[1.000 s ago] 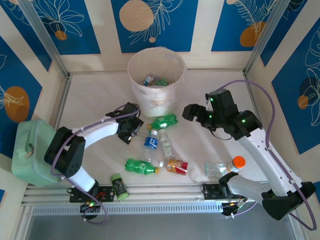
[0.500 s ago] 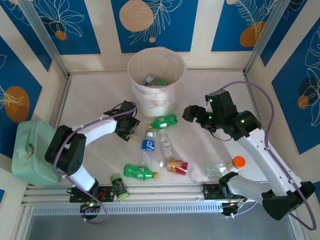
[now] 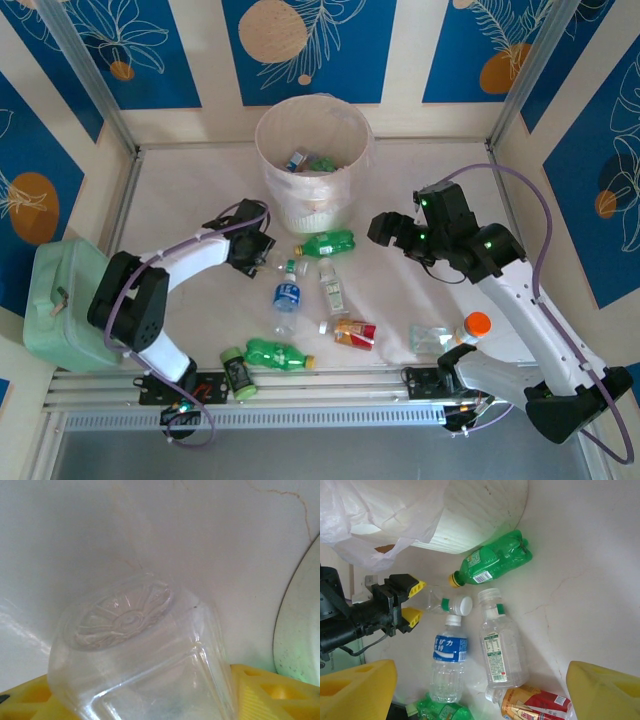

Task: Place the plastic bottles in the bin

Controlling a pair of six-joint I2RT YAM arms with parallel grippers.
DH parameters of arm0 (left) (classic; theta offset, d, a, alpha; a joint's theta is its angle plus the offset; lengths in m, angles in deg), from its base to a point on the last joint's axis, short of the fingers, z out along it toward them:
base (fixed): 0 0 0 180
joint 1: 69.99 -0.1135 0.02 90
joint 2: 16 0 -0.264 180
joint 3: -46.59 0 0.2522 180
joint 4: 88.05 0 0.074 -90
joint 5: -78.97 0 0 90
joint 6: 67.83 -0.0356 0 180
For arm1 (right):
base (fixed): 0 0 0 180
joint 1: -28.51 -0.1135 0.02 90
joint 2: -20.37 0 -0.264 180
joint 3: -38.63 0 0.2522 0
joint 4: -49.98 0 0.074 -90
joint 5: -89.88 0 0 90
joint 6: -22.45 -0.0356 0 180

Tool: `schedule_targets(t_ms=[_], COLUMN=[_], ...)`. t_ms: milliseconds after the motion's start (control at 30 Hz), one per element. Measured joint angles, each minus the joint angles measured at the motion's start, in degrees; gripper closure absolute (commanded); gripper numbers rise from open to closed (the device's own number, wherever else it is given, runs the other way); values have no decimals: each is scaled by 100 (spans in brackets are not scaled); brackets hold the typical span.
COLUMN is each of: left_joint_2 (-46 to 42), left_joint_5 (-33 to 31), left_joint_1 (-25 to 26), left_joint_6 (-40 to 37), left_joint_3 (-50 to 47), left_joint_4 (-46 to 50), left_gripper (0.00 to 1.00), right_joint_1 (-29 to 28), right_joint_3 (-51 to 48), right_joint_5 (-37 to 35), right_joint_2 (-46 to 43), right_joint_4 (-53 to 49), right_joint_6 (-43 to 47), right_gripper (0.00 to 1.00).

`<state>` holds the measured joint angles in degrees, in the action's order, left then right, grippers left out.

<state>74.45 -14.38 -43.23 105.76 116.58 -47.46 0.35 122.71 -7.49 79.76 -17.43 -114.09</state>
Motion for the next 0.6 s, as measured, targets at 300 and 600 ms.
schedule_targets(t_ms=[300,600], left_joint_2=[-1338,-2221], left_joint_5=[-420,-1346], left_joint_1=[-140,-374], left_joint_6=[-341,-1565], left_joint_3=[81,2332], left_joint_4=[476,1486], left_gripper=[47,51], right_joint_1=[22,162], right_joint_3=[2,-164], right_joint_5=[-17,-15], right_joint_2=[-11,-177], right_joint_4=[0,7], right_joint_6=[2,0], right_gripper=[12,12])
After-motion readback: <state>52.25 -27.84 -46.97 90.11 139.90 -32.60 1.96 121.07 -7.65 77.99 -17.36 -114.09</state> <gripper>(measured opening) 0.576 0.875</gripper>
